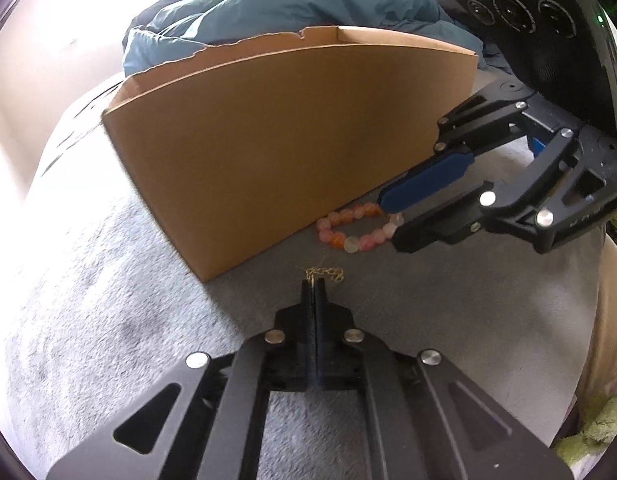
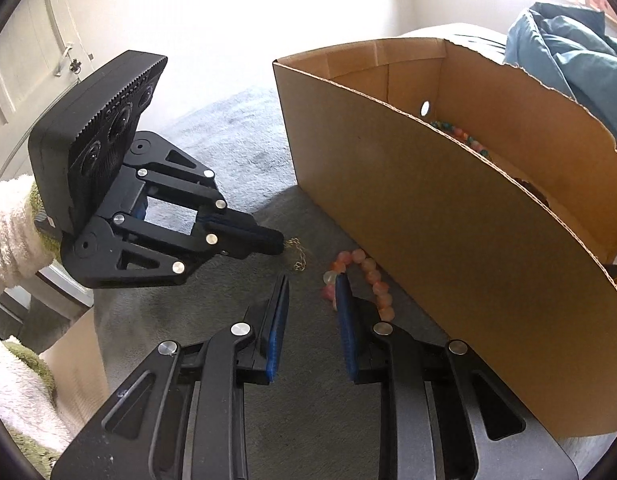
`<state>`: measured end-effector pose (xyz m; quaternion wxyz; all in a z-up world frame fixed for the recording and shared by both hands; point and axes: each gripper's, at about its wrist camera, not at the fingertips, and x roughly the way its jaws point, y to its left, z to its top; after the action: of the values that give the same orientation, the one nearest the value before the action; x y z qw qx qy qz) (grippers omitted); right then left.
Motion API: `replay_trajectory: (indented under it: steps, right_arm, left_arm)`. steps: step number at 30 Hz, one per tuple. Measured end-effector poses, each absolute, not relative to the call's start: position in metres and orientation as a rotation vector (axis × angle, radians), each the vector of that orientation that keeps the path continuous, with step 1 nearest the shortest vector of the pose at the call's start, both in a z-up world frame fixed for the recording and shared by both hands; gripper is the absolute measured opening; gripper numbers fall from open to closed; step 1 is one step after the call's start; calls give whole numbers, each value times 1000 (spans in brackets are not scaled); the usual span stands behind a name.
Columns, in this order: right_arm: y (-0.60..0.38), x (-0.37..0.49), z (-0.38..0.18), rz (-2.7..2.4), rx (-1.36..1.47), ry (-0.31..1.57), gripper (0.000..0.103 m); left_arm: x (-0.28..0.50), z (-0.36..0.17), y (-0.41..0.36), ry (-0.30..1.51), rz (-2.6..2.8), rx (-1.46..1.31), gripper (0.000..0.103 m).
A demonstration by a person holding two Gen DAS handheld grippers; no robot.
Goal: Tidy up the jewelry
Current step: 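Close the right gripper on the small gold charm while the left holds the chain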
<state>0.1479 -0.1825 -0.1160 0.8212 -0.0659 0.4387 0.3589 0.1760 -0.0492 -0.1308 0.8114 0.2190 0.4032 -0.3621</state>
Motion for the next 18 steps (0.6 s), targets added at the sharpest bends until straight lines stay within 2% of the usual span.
replay_trajectory:
  steps: [11, 18]
  right_arm:
    - [-176, 143, -115, 810, -135, 949, 22]
    - [-190, 145, -132, 788, -59, 1041, 22]
  left_arm:
    - [169, -135, -36, 875, -726, 447, 1]
    - [168, -136, -34, 876, -724, 435, 1]
